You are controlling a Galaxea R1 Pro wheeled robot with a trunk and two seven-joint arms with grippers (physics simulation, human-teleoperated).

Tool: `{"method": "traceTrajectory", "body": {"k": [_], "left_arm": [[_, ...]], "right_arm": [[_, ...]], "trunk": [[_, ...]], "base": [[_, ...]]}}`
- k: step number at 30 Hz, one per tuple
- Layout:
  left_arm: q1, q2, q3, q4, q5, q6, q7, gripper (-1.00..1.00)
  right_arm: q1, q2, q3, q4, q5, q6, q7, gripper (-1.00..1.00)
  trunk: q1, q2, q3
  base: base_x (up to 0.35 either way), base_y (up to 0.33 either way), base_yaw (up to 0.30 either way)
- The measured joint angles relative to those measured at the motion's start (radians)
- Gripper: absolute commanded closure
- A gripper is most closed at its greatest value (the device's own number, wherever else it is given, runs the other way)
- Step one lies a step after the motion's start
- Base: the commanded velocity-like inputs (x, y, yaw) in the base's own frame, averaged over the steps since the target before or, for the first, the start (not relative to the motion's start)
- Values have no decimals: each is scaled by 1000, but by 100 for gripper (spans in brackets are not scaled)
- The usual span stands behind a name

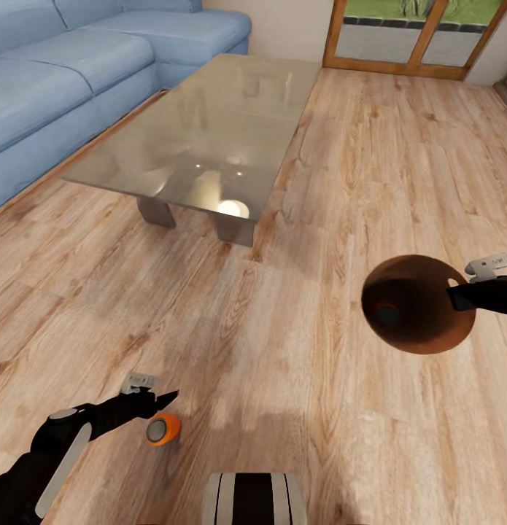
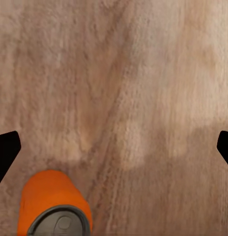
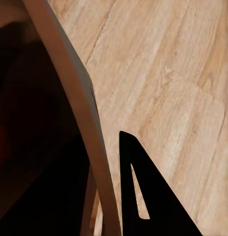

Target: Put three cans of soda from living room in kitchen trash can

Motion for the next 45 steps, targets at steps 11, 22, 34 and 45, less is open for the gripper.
{"method": "traceTrajectory", "body": {"k": [11,22,34,45], "left_arm": [[0,0,0,48,1,0,24,-100],[0,0,0,83,1,-5,27,-100],[0,0,1,128,-1,-9,29,-100],[0,0,3,145,-1,-10,29,-100]], "right_arm": [[0,1,0,0,4,4,5,100],[0,1,4,0,5,4,5,100],[0,2,1,0,8,4,2,100],[0,3,1,1,7,4,1,100]], "trunk": [[0,0,0],[0,0,0],[0,0,0],[0,0,0]], "base": [[0,0,0],[0,0,0],[0,0,0],[0,0,0]]}}
